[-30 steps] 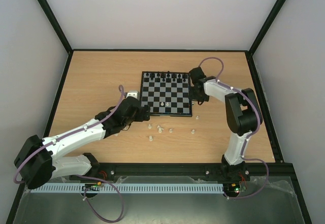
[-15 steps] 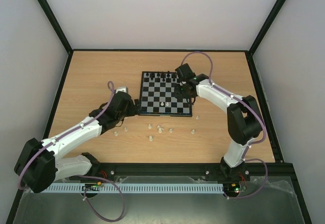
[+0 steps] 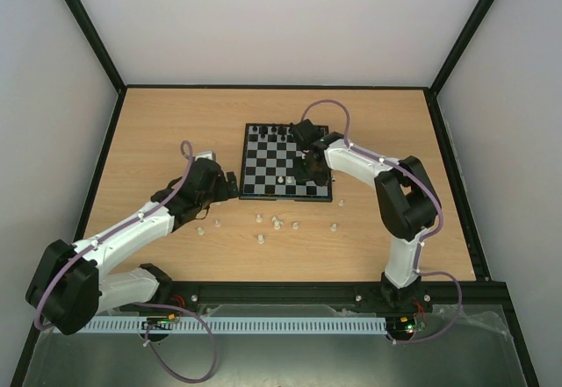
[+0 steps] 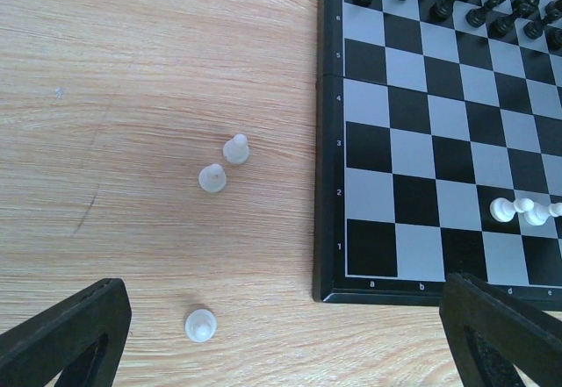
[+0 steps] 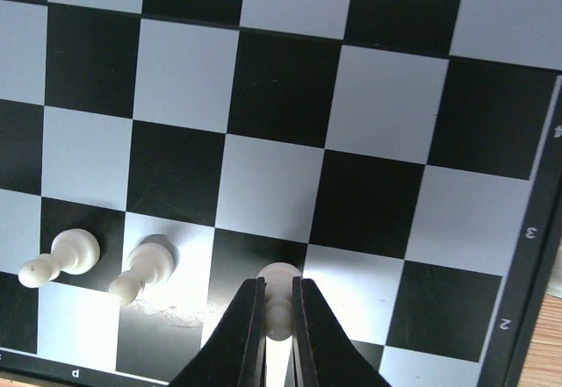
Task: Set up the chess pieces on the board
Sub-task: Place the chess piece on the chessboard, then pick up the chess piece at the center of the board.
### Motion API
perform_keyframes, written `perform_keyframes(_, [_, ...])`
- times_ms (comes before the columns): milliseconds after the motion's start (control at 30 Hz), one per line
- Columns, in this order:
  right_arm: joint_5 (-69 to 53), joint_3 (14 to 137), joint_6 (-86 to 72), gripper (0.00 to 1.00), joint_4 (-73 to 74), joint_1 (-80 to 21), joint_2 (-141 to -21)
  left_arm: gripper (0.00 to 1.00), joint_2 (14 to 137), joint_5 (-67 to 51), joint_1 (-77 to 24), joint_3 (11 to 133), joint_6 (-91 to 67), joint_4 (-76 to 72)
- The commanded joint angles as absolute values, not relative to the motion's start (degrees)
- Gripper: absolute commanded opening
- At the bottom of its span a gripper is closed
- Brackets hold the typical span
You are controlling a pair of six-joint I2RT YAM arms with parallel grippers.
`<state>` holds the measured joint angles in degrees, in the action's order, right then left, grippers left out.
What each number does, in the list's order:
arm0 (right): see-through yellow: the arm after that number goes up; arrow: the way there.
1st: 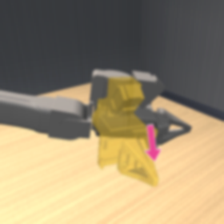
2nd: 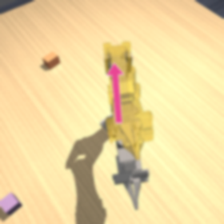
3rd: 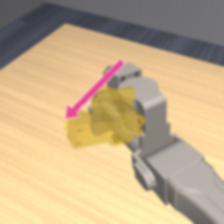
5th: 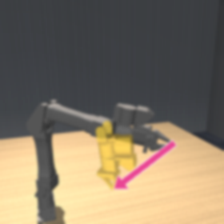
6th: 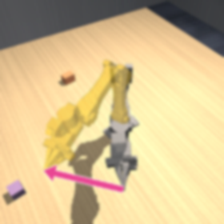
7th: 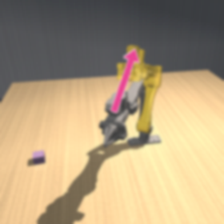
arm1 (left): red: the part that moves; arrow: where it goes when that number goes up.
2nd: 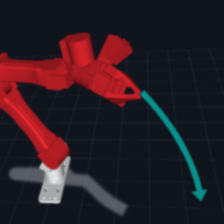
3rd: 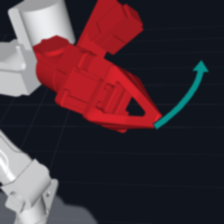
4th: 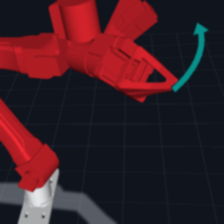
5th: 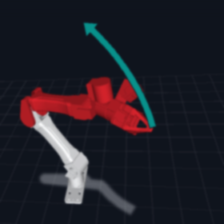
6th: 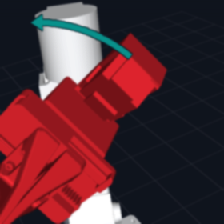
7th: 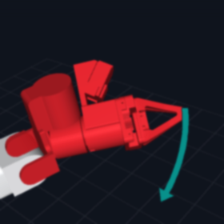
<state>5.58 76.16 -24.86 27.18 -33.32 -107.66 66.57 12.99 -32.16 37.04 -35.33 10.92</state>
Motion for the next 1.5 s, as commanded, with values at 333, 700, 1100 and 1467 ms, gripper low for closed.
perform_keyframes(333, [4.44, 78.24, -24.52, 0.07, 30.38, -34.80, -110.81, 1.00, 66.87, 11.87, -30.97, 35.90, -34.49, 9.41])
perform_keyframes(700, [4.90, 78.65, -23.84, 0.22, 31.73, -34.80, -108.56, 0.99, 69.53, 11.75, -30.32, 36.75, -34.91, 9.10])
perform_keyframes(1100, [9.76, 67.72, -23.41, 0.29, 32.72, -33.92, -89.72, 0.96, 77.28, 12.08, -25.67, 41.79, -33.22, 11.01])
perform_keyframes(1467, [7.76, 64.19, -22.15, 0.29, 31.81, -32.45, -86.43, 0.56, 84.15, 12.50, -25.58, 44.52, -32.56, 9.65])
